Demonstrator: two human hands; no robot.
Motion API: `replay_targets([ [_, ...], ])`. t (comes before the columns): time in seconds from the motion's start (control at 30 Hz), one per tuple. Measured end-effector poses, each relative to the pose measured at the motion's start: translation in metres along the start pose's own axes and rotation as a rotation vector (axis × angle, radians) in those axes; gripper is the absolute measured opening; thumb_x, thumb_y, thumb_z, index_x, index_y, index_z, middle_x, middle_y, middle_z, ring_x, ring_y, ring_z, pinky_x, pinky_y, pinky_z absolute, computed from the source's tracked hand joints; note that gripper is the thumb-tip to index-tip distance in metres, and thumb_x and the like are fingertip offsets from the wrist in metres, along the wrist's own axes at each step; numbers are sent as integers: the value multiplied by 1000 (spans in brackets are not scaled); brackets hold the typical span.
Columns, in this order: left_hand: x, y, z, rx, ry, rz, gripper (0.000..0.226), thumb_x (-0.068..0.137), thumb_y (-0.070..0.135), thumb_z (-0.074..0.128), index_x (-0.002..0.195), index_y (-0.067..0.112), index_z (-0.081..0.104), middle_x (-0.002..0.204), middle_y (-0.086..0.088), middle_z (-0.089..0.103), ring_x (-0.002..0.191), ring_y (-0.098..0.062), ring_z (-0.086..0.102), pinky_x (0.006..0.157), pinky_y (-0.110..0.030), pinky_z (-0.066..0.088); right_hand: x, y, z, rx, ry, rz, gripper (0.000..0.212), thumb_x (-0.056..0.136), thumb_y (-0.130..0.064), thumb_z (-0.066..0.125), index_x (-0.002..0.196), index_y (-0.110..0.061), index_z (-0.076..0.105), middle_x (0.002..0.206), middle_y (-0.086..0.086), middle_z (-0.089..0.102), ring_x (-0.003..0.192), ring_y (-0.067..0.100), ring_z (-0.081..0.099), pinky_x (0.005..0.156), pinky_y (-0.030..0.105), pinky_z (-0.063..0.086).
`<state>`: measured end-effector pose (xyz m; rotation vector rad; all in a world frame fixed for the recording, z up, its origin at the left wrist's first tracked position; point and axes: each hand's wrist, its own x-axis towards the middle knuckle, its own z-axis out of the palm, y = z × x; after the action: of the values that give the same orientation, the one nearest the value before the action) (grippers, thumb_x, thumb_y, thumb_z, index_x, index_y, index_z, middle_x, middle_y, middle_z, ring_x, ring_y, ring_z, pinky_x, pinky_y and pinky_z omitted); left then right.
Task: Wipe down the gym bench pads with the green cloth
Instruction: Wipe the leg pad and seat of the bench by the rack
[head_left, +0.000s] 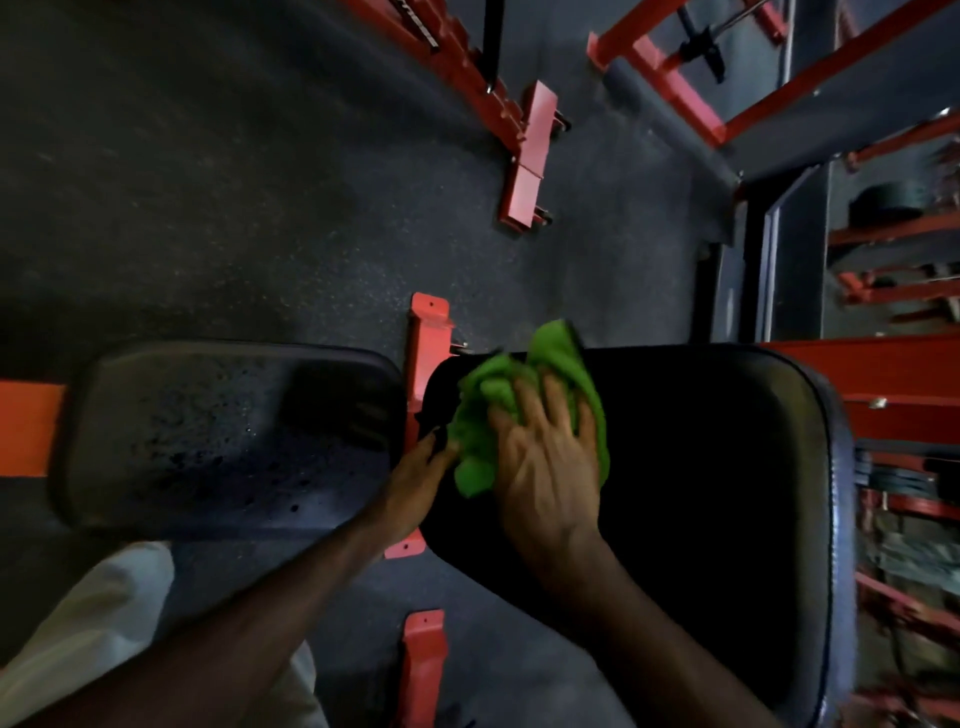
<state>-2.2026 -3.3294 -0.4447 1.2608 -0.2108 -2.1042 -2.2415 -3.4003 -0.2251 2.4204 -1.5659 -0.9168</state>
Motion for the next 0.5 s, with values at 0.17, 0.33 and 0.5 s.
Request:
replay_targets([
  [0.17, -38, 37, 2, -25, -26, 45, 32, 104, 19, 56, 136, 25, 51, 128, -2, 65, 127, -10, 61, 94, -17, 47, -26, -20, 27, -11, -162, -117, 57, 82, -28, 35, 116, -15, 80, 129, 15, 71, 123, 42, 65, 110, 50, 35],
  [0.33, -50, 28, 5, 30, -15, -8, 12, 104, 32, 54, 114, 38, 58, 121, 4, 68, 108, -13, 65, 93, -26, 53, -52, 3, 21, 108, 38, -62, 47, 91, -25, 40, 120, -18, 77, 138, 11, 66, 132, 37, 59, 117, 46, 22],
  [0.5, -63, 37, 19, -113, 45, 1, 26, 111, 29, 37, 129, 31, 55, 119, 4, 62, 91, -10, 59, 78, -28, 49, -37, -21, 44, 34, 2, -19, 50, 87, -26, 40, 114, -15, 80, 135, 16, 68, 129, 43, 61, 116, 50, 19],
])
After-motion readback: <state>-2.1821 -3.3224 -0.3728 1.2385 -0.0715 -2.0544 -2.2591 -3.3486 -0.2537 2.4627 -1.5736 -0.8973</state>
